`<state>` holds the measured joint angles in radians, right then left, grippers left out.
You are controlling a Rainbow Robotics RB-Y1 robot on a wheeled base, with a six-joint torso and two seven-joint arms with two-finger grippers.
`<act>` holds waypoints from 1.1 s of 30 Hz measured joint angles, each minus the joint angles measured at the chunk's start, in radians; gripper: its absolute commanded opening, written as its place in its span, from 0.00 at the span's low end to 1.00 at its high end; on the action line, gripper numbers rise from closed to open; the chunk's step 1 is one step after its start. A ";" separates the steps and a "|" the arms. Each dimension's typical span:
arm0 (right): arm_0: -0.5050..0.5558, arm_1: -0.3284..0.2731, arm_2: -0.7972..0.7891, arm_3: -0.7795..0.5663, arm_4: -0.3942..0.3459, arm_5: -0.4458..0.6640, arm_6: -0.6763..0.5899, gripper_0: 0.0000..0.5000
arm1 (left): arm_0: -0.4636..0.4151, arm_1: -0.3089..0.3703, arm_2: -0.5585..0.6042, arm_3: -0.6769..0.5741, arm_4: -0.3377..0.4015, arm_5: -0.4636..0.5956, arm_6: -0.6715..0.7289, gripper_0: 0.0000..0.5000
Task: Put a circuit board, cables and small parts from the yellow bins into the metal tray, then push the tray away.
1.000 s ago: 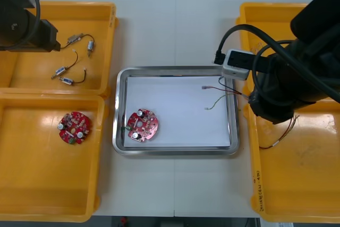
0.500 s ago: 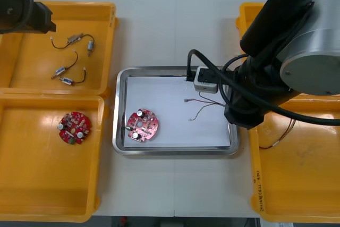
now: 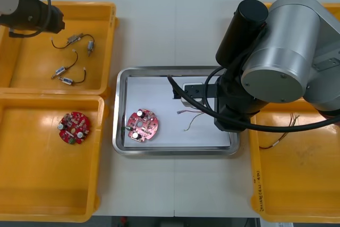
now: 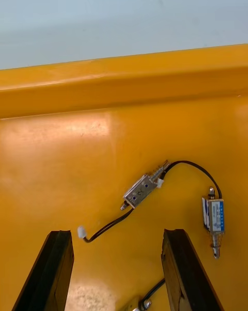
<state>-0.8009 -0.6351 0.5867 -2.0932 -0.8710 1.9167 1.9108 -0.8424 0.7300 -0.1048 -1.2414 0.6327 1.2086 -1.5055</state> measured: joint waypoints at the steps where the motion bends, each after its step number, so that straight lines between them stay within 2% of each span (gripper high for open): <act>1: 0.000 0.003 0.001 0.006 0.008 0.000 0.000 0.00 | -0.001 -0.007 -0.002 0.012 -0.002 -0.014 -0.003 1.00; 10: 0.000 0.016 0.062 0.062 0.078 -0.047 0.009 0.00 | -0.003 -0.058 -0.008 0.077 -0.025 -0.099 -0.010 1.00; 20: 0.000 0.084 0.085 0.200 0.110 -0.141 0.032 0.00 | -0.003 -0.090 -0.053 0.182 -0.047 -0.254 -0.010 1.00; 25: 0.000 0.087 0.153 0.218 0.184 -0.215 0.032 0.00 | -0.004 -0.103 -0.055 0.208 -0.047 -0.294 -0.012 1.00; 33: 0.002 0.088 0.217 0.287 0.195 -0.276 0.032 0.00 | -0.004 -0.119 -0.088 0.274 -0.047 -0.400 -0.017 1.00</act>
<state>-0.7988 -0.5471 0.8041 -1.8061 -0.6763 1.6408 1.9426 -0.8465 0.6110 -0.1924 -0.9674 0.5857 0.8089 -1.5227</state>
